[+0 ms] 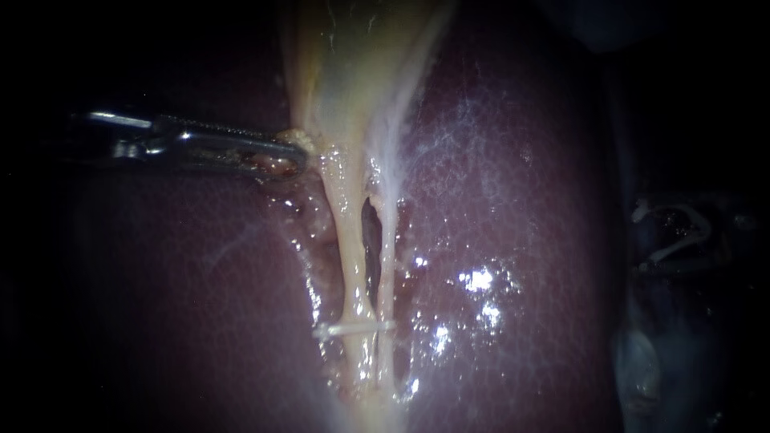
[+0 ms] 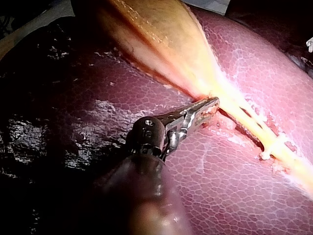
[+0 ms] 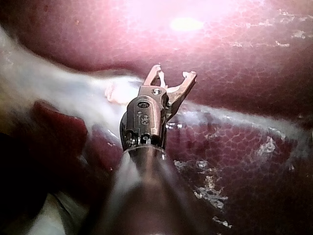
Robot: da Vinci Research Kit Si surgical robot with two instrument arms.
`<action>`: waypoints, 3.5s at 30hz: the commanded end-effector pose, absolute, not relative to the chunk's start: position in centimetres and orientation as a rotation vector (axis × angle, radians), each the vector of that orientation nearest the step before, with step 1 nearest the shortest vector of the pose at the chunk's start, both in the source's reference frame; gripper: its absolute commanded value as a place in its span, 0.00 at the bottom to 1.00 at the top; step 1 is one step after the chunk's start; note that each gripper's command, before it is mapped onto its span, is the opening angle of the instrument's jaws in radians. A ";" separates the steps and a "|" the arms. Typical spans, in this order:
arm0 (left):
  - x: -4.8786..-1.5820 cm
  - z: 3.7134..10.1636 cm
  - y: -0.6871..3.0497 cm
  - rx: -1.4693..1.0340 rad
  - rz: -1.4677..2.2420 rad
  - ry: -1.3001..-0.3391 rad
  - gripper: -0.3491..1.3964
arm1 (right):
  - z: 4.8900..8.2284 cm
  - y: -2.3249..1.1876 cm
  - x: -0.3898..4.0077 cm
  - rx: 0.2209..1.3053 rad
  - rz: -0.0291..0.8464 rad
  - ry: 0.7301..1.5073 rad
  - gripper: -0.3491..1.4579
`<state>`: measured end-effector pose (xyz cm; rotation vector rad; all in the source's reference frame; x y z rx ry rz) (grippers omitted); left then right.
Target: Clipping second clip left tube
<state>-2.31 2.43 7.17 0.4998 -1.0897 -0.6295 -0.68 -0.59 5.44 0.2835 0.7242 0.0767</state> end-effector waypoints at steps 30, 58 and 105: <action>-1.60 6.51 2.94 0.446 -0.687 -1.129 0.00 | 5.32 -0.61 -0.51 0.338 0.070 0.813 0.47; -1.68 6.55 2.91 0.439 -0.690 -1.128 0.00 | 4.93 -0.72 0.92 0.628 0.338 1.064 0.47; -1.71 6.58 2.88 0.440 -0.687 -1.129 0.00 | 6.39 -1.20 2.04 1.047 0.674 1.093 0.46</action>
